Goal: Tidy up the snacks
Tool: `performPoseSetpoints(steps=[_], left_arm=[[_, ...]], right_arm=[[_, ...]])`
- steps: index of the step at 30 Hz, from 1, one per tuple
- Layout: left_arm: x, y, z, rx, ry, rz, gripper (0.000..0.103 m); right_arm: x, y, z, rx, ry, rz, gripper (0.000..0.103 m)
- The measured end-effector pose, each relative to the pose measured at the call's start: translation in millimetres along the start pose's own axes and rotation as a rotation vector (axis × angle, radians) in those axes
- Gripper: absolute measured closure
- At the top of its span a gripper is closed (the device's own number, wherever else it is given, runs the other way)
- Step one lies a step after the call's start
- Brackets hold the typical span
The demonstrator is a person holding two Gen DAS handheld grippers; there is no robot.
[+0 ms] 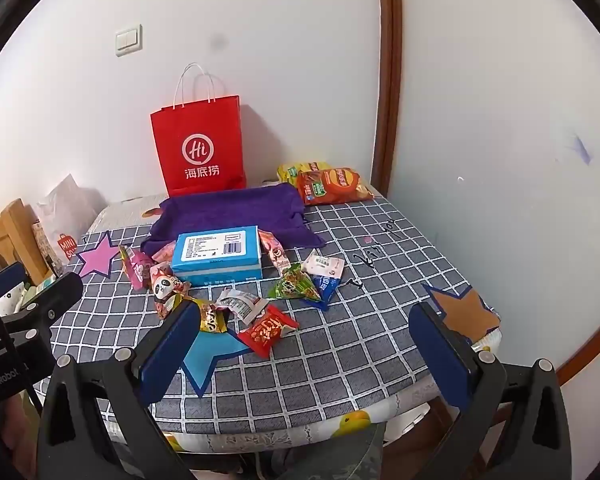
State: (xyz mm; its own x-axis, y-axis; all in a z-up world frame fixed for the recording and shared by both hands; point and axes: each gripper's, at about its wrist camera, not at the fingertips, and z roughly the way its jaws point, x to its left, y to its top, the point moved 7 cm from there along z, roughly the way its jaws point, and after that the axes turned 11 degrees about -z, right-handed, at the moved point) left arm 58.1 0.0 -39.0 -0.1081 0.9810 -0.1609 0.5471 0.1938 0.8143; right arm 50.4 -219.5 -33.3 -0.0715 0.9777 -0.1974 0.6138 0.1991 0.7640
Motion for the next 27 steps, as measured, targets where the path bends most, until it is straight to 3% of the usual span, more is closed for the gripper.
performPoseSetpoints(steps=[27], left_arm=[[5.1,-2.9,3.2,-0.003,0.003,-0.002,0.000]], right_arm=[[-1.1,0.0,1.6,-0.001,0.012,0.009,0.001]])
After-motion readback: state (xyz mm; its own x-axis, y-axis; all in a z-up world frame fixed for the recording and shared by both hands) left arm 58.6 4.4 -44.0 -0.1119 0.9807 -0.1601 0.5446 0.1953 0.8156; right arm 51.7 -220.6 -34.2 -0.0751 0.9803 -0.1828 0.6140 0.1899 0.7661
